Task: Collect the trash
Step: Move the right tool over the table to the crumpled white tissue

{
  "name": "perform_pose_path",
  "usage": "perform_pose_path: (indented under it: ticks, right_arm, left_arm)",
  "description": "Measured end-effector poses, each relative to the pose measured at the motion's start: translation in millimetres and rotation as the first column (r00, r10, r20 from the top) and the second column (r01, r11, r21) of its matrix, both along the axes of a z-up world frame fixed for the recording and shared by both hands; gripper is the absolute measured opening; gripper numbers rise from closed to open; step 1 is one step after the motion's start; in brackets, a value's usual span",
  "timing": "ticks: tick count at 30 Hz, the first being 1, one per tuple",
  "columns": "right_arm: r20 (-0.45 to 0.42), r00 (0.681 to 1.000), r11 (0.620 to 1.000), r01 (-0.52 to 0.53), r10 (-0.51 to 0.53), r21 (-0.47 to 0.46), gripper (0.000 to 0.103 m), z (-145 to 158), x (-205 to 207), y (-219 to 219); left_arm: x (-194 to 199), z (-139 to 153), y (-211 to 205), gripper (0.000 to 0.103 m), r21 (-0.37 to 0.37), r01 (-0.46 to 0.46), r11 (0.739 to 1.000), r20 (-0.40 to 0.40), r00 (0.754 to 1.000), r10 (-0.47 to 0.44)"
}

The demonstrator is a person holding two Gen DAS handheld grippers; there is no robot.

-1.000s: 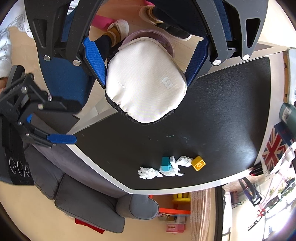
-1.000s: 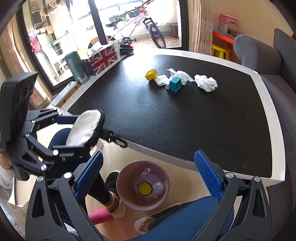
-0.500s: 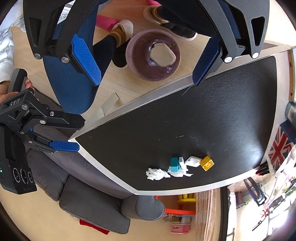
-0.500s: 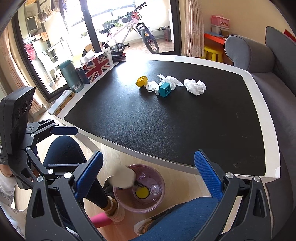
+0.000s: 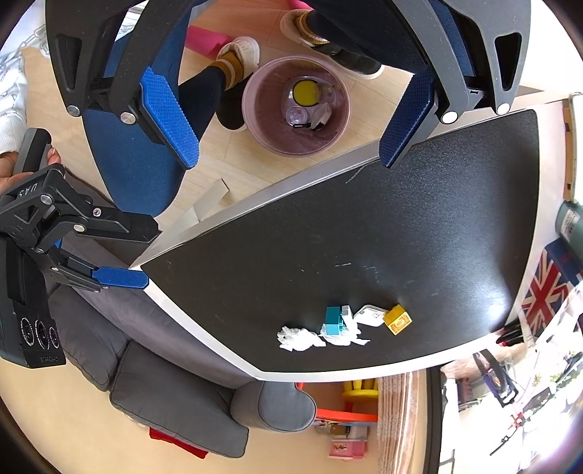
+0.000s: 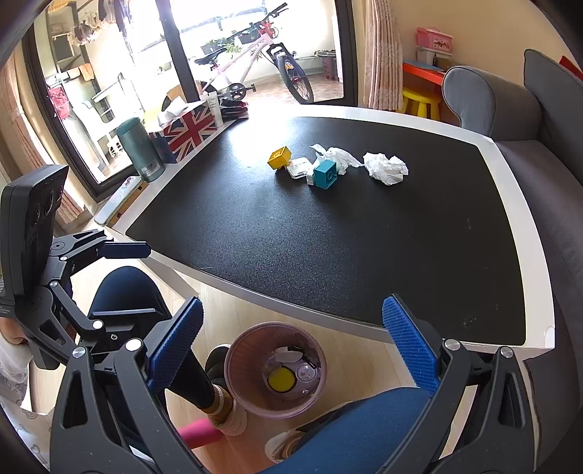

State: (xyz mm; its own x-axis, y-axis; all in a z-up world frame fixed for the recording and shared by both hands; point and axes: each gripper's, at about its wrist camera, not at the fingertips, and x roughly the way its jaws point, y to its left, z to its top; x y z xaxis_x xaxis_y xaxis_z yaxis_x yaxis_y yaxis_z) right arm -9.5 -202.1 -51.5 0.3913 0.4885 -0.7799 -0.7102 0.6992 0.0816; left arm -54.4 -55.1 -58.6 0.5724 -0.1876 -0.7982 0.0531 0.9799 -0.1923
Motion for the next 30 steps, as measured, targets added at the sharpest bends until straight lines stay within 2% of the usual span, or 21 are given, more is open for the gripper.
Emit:
perform_pose_path:
  ticks: [14,23,30]
  right_arm:
    - [0.024,0.999,0.999,0.039,-0.038,-0.013,0.097,9.1,51.7,14.6]
    - [0.055,0.995,0.996,0.081,-0.079,-0.045,0.097,13.0,114.3,33.8]
    - [0.030,0.994,0.989,0.108,-0.105,-0.098,0.097,-3.7,171.7,54.6]
  left_arm:
    - [33.3,17.5,32.7,0.096,0.007,-0.078,0.997,0.066,0.995,0.077]
    - [56.7,21.6,51.4,0.096,0.003,-0.114,0.993,0.085,0.990,0.114]
    - [67.4,20.3,61.6,0.096,0.000,-0.131,0.991,0.079,0.988,0.131]
